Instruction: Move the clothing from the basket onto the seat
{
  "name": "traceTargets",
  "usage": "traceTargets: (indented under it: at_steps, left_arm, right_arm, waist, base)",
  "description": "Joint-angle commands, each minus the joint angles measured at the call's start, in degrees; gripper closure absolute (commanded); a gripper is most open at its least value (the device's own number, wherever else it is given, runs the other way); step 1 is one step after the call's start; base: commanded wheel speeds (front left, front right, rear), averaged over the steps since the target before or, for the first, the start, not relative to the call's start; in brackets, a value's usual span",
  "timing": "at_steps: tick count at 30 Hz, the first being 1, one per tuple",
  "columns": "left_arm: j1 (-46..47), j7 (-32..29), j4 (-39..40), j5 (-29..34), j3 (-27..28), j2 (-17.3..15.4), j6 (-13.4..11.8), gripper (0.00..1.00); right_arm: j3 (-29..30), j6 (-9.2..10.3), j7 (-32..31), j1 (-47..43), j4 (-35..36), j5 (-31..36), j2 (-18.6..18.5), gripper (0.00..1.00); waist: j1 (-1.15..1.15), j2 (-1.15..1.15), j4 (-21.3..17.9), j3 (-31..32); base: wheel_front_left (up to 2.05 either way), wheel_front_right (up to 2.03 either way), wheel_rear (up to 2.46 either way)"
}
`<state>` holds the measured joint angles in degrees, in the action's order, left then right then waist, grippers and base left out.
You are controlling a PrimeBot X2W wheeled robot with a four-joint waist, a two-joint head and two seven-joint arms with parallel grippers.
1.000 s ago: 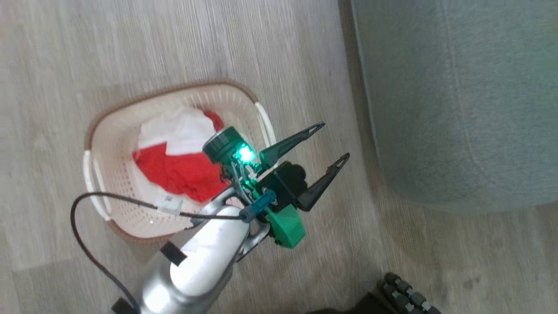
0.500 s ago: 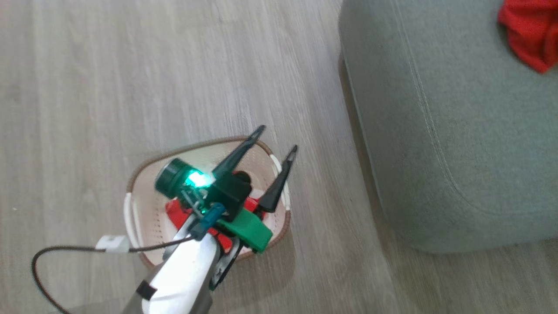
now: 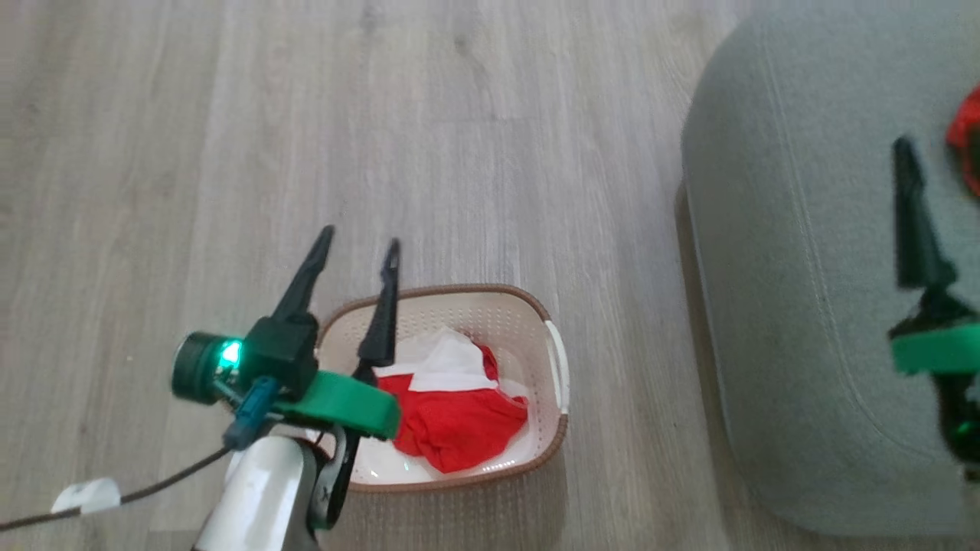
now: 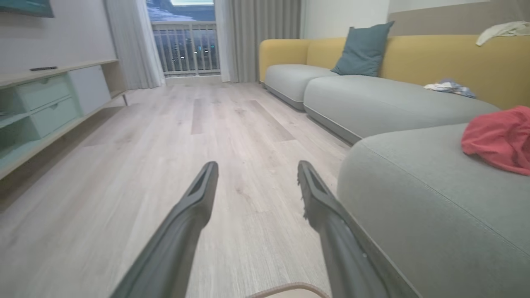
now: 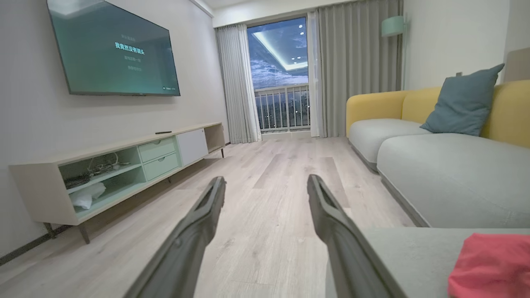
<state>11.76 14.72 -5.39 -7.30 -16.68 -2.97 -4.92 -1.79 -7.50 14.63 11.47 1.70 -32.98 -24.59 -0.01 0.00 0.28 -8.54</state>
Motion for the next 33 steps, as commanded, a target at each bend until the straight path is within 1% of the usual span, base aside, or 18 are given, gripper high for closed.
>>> traceTargets:
  at_steps: [1, 4, 5, 8, 11, 13, 19, 22, 27, 33]
  left_arm:
    - [0.41, 0.28, 2.55, -0.13, 2.48, 0.08, -1.29, 0.0]
    - [-1.0, 0.28, 3.67, -3.0, 4.22, 0.08, -4.04, 0.0]
    - [-1.41, 0.28, 3.8, -2.65, 4.5, 0.08, -4.64, 0.0]
    - [-2.56, 0.28, 3.7, -1.58, 4.06, 0.09, -5.97, 0.0]
    - [-3.58, 0.28, 3.32, -1.65, 3.7, 0.09, -7.13, 0.0]
    - [-4.22, 0.28, 2.93, -2.18, 3.42, 0.09, -7.48, 0.0]
    - [-5.7, 0.28, 1.04, -4.83, 2.41, 0.09, -5.93, 0.0]
    - [-6.08, 0.28, -0.28, -5.34, 1.82, 0.09, -5.08, 0.0]
    - [-6.05, 0.28, -3.0, -6.53, 0.73, 0.09, -3.14, 0.0]
    - [-5.69, 0.28, -3.6, -6.9, 0.98, 0.09, -2.89, 0.0]
  right_arm:
    - [-0.46, 0.01, 0.37, -0.72, 2.16, 0.43, 0.11, 0.0]
    - [-1.0, 0.01, 0.37, -3.0, 2.74, 1.86, 2.47, 0.0]
    - [-0.99, 0.01, 0.37, -3.64, 2.76, 2.13, 3.51, 0.0]
    - [-1.06, 0.01, 0.37, -5.66, 2.98, 3.54, 6.01, 0.0]
    - [-0.61, 0.01, 0.37, -7.16, 2.92, 2.44, 9.84, 0.0]
    - [-1.37, 0.01, 0.37, -7.83, 2.56, 3.19, 10.88, 0.0]
    - [-0.52, 0.01, 0.37, -9.69, -0.81, 6.56, 13.82, 0.0]
    - [-1.13, 0.01, 0.37, -10.32, -2.41, 9.09, 13.83, 0.0]
    - [-0.3, 0.01, 0.37, -10.24, -4.21, 10.13, 14.33, 0.0]
    - [0.01, 0.01, 0.37, -9.59, -5.03, 10.12, 14.3, 0.0]
  waist:
    - [0.01, 0.0, 1.4, 1.27]
    - [0.01, 0.0, 2.3, 2.01]
    - [0.01, 0.0, 2.58, 2.27]
    - [0.01, 0.0, 3.65, 2.89]
    - [0.01, 0.0, 4.27, 3.21]
    - [0.01, 0.0, 4.59, 3.35]
    - [0.01, 0.0, 5.18, 3.58]
    - [0.01, 0.0, 5.24, 3.47]
    - [0.01, 0.0, 5.06, 3.23]
    - [0.01, 0.0, 4.6, 3.2]
  base:
    - [0.0, 0.0, 0.0]
    - [0.0, 0.0, 0.0]
    - [0.0, 0.0, 0.0]
    - [0.0, 0.0, 0.0]
    - [0.0, 0.0, 0.0]
    - [0.0, 0.0, 0.0]
    - [0.0, 0.0, 0.0]
    - [0.0, 0.0, 0.0]
    - [0.0, 0.0, 0.0]
    - [0.0, 0.0, 0.0]
